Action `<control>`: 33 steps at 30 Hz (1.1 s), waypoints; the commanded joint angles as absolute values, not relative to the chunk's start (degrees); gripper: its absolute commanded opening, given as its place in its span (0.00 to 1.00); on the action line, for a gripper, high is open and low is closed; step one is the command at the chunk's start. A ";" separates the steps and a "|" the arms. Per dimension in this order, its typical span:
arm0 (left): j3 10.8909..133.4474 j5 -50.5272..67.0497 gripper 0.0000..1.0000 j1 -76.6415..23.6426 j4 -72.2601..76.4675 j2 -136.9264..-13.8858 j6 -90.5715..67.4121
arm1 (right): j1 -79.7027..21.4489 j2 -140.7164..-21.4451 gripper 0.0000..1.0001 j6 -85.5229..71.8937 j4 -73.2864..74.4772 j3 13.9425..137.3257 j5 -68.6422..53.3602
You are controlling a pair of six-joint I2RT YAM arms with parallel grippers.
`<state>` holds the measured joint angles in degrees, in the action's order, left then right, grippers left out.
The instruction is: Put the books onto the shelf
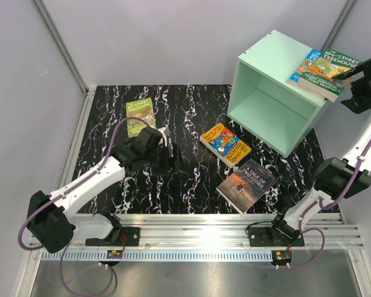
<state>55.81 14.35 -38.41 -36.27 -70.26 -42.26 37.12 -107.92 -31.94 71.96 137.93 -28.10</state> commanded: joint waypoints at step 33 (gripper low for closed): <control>51.42 21.53 0.83 -38.50 -30.06 -70.05 -40.60 | 38.50 -92.72 0.46 -32.87 73.22 127.62 -24.69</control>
<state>52.31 20.40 -38.41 -32.36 -72.86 -40.73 38.46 -92.36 -32.14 75.77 125.78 -22.48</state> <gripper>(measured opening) 0.831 0.486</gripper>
